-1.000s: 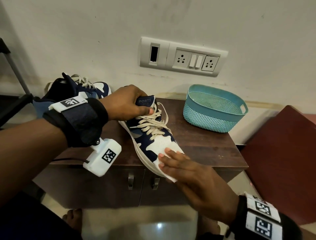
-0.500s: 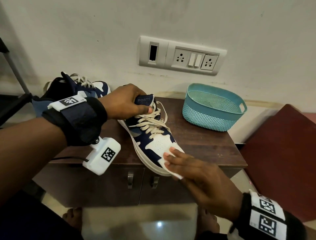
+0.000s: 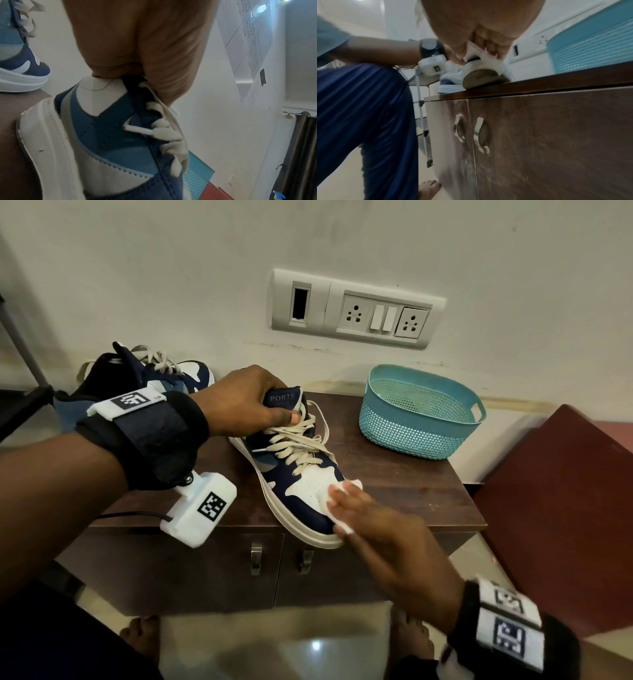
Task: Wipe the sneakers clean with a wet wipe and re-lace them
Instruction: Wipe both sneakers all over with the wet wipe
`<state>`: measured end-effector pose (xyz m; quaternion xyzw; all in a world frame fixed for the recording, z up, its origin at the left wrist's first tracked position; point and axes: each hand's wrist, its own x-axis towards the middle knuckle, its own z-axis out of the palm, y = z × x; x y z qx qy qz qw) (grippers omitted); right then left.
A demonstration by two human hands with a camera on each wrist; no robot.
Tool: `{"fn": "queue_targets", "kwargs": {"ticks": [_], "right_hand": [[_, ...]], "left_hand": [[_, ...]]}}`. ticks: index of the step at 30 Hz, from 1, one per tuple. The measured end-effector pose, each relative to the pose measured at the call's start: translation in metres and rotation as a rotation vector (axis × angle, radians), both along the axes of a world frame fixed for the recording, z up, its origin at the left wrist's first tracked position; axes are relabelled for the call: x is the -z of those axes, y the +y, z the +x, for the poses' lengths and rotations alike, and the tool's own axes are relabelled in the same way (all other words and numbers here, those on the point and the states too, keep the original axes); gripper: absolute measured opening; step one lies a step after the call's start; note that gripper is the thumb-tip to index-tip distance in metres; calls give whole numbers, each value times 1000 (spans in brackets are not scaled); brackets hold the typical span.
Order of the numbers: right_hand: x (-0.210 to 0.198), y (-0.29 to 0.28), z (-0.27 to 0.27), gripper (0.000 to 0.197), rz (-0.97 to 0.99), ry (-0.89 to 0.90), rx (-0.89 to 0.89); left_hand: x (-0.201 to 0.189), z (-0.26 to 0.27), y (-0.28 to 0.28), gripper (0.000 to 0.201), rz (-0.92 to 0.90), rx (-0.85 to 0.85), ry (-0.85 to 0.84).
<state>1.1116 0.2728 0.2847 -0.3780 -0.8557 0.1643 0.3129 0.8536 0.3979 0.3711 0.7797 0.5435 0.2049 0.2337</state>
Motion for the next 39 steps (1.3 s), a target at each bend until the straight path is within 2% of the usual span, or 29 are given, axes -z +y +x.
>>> {"fn": "queue_targets", "kwargs": {"ticks": [2, 3, 6, 10, 12, 13, 15, 17, 19, 20, 21, 23, 25, 28, 30, 32, 35, 37, 39], "right_hand": [[6, -2, 5, 37, 71, -119, -170], [4, 4, 12, 36, 55, -108, -180], [1, 17, 27, 34, -15, -7, -64], [3, 3, 18, 35, 80, -127, -218], [1, 16, 27, 32, 74, -106, -175], [-3, 25, 31, 28, 32, -75, -68], [-12, 43, 41, 19, -111, 119, 253], [-22, 61, 49, 27, -277, 519, 499], [-33, 72, 51, 27, -417, 870, 591], [-39, 73, 48, 24, -469, 962, 581], [-41, 73, 43, 20, -496, 977, 566], [-42, 67, 27, 11, -474, 824, 510], [-39, 57, 5, 9, -360, 538, 415], [-18, 33, -26, 25, -42, 65, 215], [-9, 22, -32, 36, 88, -131, 25], [-12, 27, -23, 36, 63, -207, -57], [-19, 48, -5, 26, 45, -93, 136], [-19, 44, -13, 29, 54, -95, 199], [-16, 27, -30, 39, 81, -161, 111]], "left_hand": [[1, -2, -1, 30, -2, 5, 0], [1, -2, 0, 31, 1, 6, 3], [1, -2, 0, 35, 12, 6, 5], [2, -1, 0, 37, 13, 3, 11], [1, -1, 1, 37, 22, 2, 14], [1, 0, 1, 36, 27, 0, 18], [1, 0, 1, 35, 30, -6, 28], [2, -1, 1, 36, 27, -9, 33], [2, -1, 0, 36, 29, -13, 38], [2, -1, 0, 37, 31, -16, 40], [1, 0, 0, 37, 34, -16, 40], [1, 0, 0, 38, 36, -14, 36], [1, -1, 0, 37, 37, -14, 23], [2, -3, -1, 37, 28, -13, 6], [2, -3, -1, 36, 23, -9, 3], [2, -4, -1, 37, 29, -10, 10], [2, -3, 1, 38, 32, -14, 17], [3, -3, 2, 39, 29, -18, 17], [2, -3, 2, 38, 28, -18, 23]]}}
